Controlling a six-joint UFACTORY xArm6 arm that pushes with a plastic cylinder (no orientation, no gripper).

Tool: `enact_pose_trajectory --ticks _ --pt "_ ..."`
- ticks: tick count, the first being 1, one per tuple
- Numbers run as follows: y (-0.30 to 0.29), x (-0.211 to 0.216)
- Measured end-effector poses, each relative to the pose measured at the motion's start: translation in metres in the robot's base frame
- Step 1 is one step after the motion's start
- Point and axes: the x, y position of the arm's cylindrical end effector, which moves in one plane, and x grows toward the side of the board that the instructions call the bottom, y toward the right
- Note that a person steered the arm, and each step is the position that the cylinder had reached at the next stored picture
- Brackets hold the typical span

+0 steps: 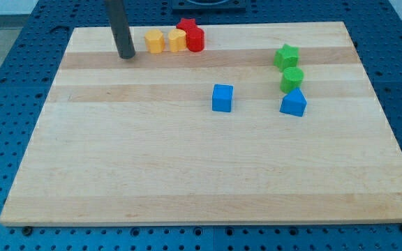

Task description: Slide the yellow hexagon closer to the yellow heart

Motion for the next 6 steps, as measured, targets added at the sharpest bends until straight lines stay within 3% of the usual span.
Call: enact_pose_trajectory --ticks 3,6 --pt "0.004 -0.046" --pt "0.078 -0.065"
